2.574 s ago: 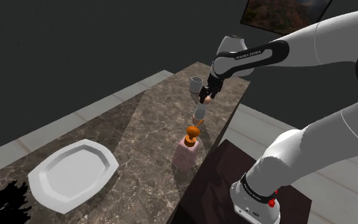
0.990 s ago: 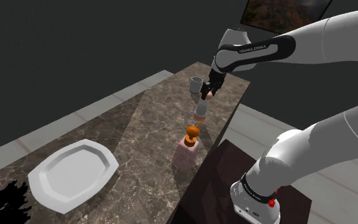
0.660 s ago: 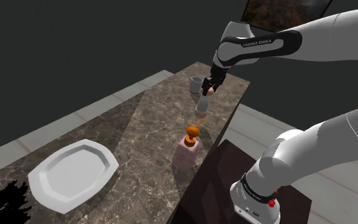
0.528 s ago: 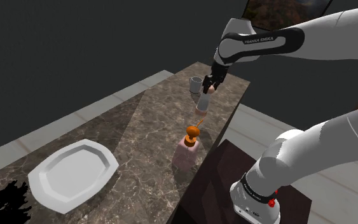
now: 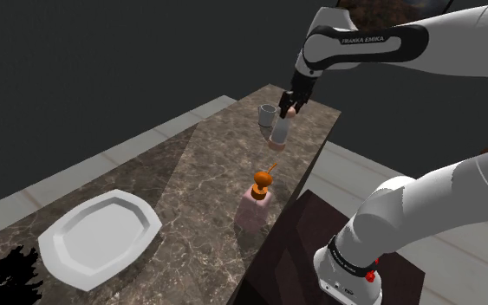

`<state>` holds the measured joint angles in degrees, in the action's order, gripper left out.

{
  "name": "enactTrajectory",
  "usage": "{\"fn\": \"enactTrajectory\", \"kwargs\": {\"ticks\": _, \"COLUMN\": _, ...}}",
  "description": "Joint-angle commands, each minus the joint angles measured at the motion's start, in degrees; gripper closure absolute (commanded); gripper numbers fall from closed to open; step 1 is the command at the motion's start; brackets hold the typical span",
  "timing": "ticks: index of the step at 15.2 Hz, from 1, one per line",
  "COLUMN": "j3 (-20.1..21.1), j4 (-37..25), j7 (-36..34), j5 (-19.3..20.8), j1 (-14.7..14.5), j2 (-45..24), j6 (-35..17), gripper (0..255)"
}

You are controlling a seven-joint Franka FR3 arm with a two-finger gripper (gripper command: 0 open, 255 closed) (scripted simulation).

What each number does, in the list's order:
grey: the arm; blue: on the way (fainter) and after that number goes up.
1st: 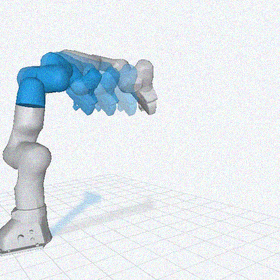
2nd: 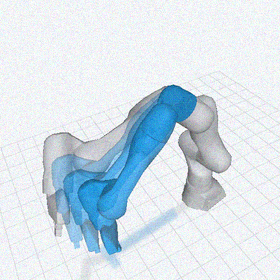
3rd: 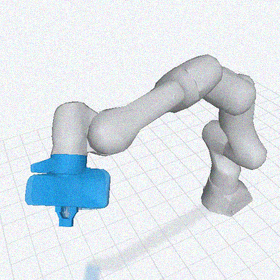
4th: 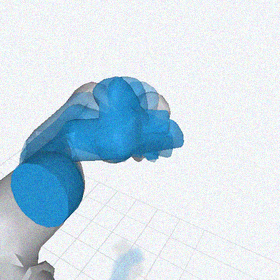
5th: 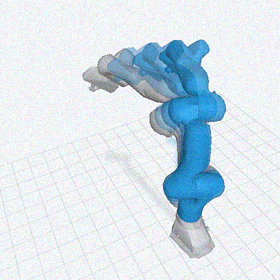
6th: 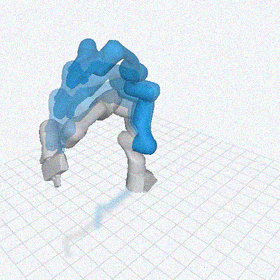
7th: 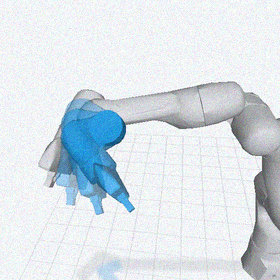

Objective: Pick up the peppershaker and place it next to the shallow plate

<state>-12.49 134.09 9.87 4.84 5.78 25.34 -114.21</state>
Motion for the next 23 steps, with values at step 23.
{"fn": "enactTrajectory", "kwargs": {"ticks": 23, "j3": 0.9, "j4": -19.3, "j7": 0.2, "j5": -0.8, "j1": -0.5, "j2": -0.9, "j6": 18.5, "gripper": 255}}
